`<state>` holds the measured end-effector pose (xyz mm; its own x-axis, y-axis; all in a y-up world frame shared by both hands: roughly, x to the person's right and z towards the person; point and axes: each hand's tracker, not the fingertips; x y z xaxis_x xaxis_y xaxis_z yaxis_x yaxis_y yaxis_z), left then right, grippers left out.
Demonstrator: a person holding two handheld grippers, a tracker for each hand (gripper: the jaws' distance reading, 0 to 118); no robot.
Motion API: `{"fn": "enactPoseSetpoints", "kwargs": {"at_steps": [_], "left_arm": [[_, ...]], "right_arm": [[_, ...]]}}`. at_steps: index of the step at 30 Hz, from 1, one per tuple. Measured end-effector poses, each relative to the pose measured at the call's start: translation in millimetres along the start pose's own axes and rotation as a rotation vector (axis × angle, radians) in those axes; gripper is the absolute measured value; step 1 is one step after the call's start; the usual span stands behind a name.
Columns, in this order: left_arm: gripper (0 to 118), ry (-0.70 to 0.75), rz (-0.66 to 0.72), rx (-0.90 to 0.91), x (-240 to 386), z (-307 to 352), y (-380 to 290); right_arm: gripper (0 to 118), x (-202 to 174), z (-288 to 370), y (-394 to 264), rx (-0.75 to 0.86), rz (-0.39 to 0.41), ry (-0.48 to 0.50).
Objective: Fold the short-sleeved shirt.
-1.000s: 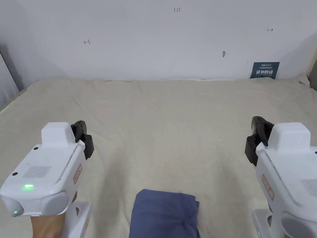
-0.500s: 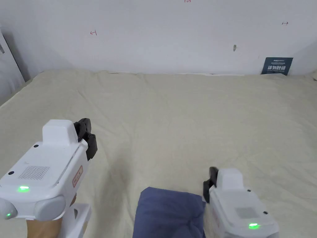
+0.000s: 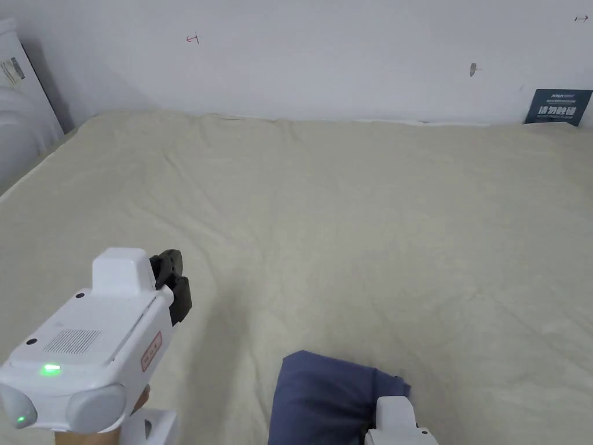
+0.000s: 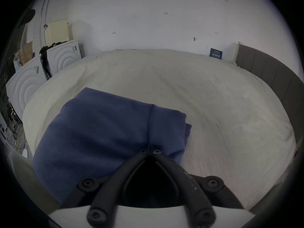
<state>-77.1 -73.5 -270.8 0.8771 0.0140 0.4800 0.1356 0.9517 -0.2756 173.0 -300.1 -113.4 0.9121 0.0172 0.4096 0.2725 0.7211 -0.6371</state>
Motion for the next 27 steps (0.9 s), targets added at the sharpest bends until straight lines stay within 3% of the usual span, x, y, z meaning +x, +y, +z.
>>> {"fn": "enactPoseSetpoints", "kwargs": {"at_steps": [4, 5, 7, 8, 9, 16, 19, 21, 22, 24, 25, 27], "left_arm": [[25, -0.137, 0.185, -0.194, -1.2, -22.4, -27.0], [45, -0.184, 0.222, -0.254, -0.2, -29.9, -38.1], [100, -0.252, 0.260, -0.380, 5.8, -48.5, -61.9], [115, -0.265, 0.273, -0.444, 10.2, -56.3, -71.1], [118, -0.275, 0.307, -0.516, 14.5, -65.3, -83.9], [115, -0.298, 0.403, -0.800, 29.6, -117.6, -150.5], [91, -0.319, 0.353, -0.853, 36.3, -126.1, -165.3], [90, -0.308, 0.317, -0.828, 40.9, -121.6, -164.8], [83, -0.325, 0.306, -0.815, 42.3, -119.4, -162.1], [45, -0.381, 0.296, -0.804, 43.8, -118.2, -157.5], [37, -0.438, 0.336, -0.804, 46.1, -115.6, -155.7], [29, -0.408, 0.345, -0.812, 52.2, -115.1, -155.1]], "right_arm": [[2, 9.9, 1.2, -4.2, 0.016, -0.024, 0.038], [2, 11.0, 0.9, -4.3, 0.017, -0.014, 0.045], [2, 12.1, 1.4, -3.6, 0.017, -0.002, 0.055], [2, 13.0, 1.7, -3.8, 0.018, 0.002, 0.060], [2, 14.1, 2.0, -4.1, 0.019, 0.006, 0.065], [2, 15.4, 2.6, -4.5, 0.024, 0.010, 0.077], [2, 16.5, 2.3, -4.5, 0.025, 0.008, 0.082], [2, 17.2, 2.0, -4.5, 0.024, 0.011, 0.085], [2, 17.5, 2.1, -4.6, 0.024, 0.013, 0.087], [2, 17.7, 1.9, -4.9, 0.026, 0.011, 0.090], [2, 17.7, 1.9, -4.9, 0.026, 0.011, 0.090], [2, 18.0, 1.6, -4.6, 0.024, 0.012, 0.089]]}}
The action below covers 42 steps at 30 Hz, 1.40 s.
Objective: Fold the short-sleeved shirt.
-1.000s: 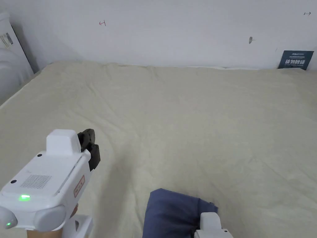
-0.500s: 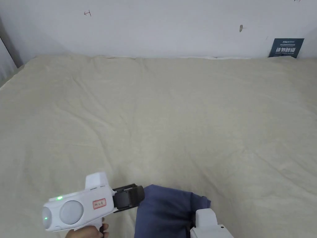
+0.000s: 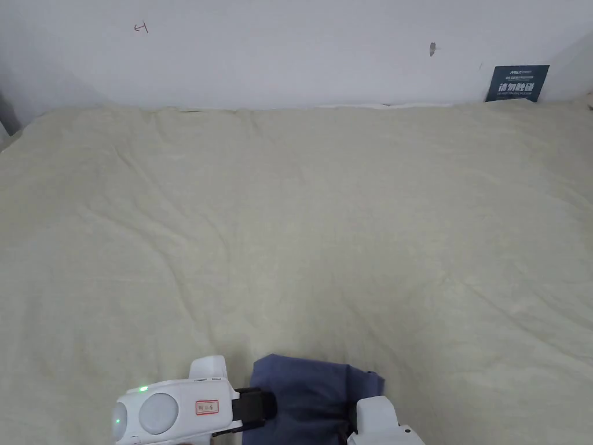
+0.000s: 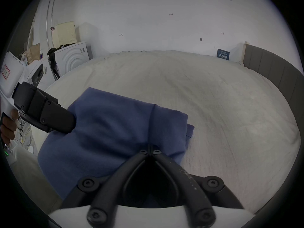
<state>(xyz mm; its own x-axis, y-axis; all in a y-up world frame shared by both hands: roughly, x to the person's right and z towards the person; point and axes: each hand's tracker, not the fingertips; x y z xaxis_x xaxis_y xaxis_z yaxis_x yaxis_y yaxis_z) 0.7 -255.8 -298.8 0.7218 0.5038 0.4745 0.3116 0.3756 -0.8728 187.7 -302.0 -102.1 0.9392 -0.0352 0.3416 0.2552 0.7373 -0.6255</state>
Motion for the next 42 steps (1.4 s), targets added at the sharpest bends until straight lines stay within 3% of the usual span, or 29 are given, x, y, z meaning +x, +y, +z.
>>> {"fn": "enactPoseSetpoints", "kwargs": {"at_steps": [2, 8, 13, 21, 30, 33, 38, 40, 42], "left_arm": [[19, 0.007, -0.019, -0.002, -0.9, -1.4, -0.2], [17, 0.002, -0.054, 0.042, 7.6, 16.0, 2.0], [17, 0.051, -0.110, 0.104, -6.1, 52.2, 26.4], [17, 0.339, -0.116, 0.180, -115.5, 127.6, 94.4], [17, 0.717, -0.027, 0.219, -247.9, 212.9, 152.7], [17, 0.771, 0.048, 0.194, -283.3, 225.3, 158.8], [18, 0.742, 0.107, 0.195, -305.0, 223.9, 160.8], [27, 0.745, 0.102, 0.210, -303.2, 223.7, 159.8], [77, 0.744, 0.121, 0.237, -303.4, 225.9, 159.6]], "right_arm": [[2, 0.9, 0.3, 1.2, -0.005, -0.006, 0.004], [2, 2.9, 8.4, 20.1, -0.040, -0.019, 0.011], [2, 2.8, 39.0, 58.2, 0.105, -0.039, 0.009], [2, -6.9, 67.1, 117.9, 0.264, -0.002, -0.016], [2, -33.0, 58.8, 151.1, 0.310, 0.031, -0.003], [2, -41.4, 49.6, 156.8, 0.307, 0.036, 0.002], [2, -47.0, 35.9, 157.2, 0.271, 0.034, -0.002], [2, -47.8, 35.0, 156.0, 0.259, 0.036, -0.003], [2, -48.1, 36.8, 155.1, 0.255, 0.032, -0.005]]}}
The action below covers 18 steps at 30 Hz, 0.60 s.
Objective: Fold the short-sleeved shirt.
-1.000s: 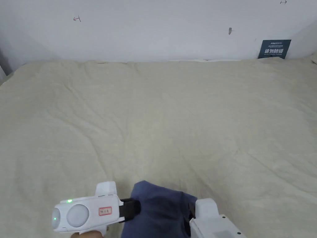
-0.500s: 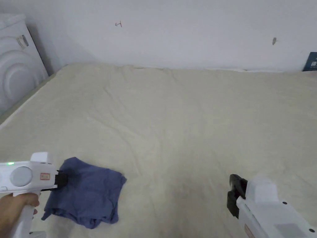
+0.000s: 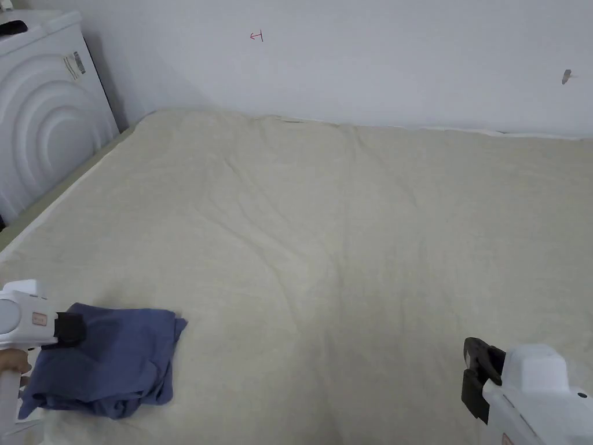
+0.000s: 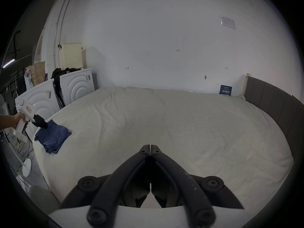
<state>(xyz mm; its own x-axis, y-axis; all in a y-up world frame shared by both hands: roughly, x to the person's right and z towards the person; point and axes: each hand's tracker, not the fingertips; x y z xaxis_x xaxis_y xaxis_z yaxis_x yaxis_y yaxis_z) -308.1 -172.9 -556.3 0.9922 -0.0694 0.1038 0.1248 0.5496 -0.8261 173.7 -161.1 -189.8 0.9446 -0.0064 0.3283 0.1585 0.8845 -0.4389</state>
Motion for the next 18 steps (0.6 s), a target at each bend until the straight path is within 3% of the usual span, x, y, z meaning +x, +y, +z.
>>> {"fn": "enactPoseSetpoints", "kwargs": {"at_steps": [1, 2, 8, 18], "left_arm": [[100, -0.006, 0.014, -0.009, 0.4, 3.2, 1.1], [115, -0.022, 0.029, 0.007, 1.2, 9.7, 1.1], [110, -0.054, 0.033, 0.201, 25.1, 74.1, 6.4], [109, -0.149, -0.042, 0.665, 107.1, 250.3, -19.8]], "right_arm": [[2, -0.1, 2.6, 0.6, 0.001, -0.002, -0.001], [2, 0.6, 5.9, 1.6, 0.005, -0.004, -0.003], [2, 8.3, 34.1, 19.2, 0.077, -0.008, -0.019], [2, 39.3, 114.0, 70.2, 0.264, 0.036, -0.083]]}}
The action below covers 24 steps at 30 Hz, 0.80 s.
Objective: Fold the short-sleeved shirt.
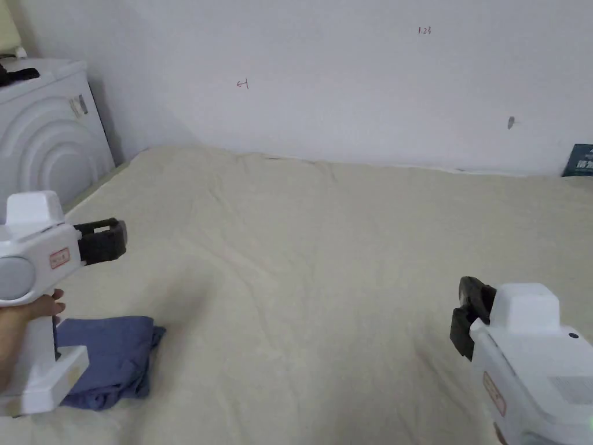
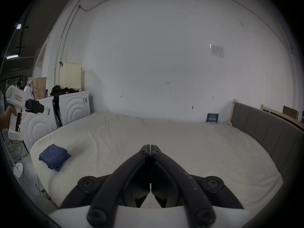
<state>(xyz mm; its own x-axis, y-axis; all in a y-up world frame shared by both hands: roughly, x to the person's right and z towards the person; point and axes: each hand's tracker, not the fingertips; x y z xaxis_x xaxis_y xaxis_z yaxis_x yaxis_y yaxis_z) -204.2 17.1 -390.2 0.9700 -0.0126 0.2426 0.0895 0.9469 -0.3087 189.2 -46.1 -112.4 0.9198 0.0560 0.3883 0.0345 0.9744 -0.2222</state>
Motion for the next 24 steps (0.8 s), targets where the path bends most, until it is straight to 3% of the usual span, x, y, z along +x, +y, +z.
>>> {"fn": "enactPoseSetpoints", "kwargs": {"at_steps": [8, 14, 17, 19, 21, 22, 23, 24], "left_arm": [[109, -0.093, 0.031, 0.259, 88.5, 84.7, 11.6], [109, -0.128, -0.017, 0.320, 152.0, 102.4, -15.2], [101, -0.139, -0.069, 0.345, 180.0, 104.4, -31.7], [89, -0.164, -0.087, 0.361, 195.2, 106.6, -42.1], [66, -0.193, -0.084, 0.367, 204.5, 106.7, -50.3], [50, -0.206, -0.071, 0.363, 209.7, 107.7, -53.3], [19, -0.217, -0.061, 0.354, 213.1, 107.4, -55.6], [1, -0.233, -0.051, 0.342, 215.5, 105.9, -57.7]], "right_arm": [[2, 45.9, 45.6, 37.8, 0.141, 0.003, -0.072], [2, 76.6, 71.0, 45.1, 0.202, 0.018, -0.145], [2, 90.8, 78.9, 43.7, 0.217, -0.002, -0.148], [2, 96.2, 82.4, 42.3, 0.215, 0.007, -0.168], [2, 101.1, 85.6, 39.1, 0.218, 0.004, -0.176], [2, 103.6, 86.9, 37.5, 0.219, 0.002, -0.179], [2, 105.3, 87.8, 35.8, 0.219, 0.003, -0.184], [2, 106.7, 88.1, 34.2, 0.216, 0.005, -0.190]]}}
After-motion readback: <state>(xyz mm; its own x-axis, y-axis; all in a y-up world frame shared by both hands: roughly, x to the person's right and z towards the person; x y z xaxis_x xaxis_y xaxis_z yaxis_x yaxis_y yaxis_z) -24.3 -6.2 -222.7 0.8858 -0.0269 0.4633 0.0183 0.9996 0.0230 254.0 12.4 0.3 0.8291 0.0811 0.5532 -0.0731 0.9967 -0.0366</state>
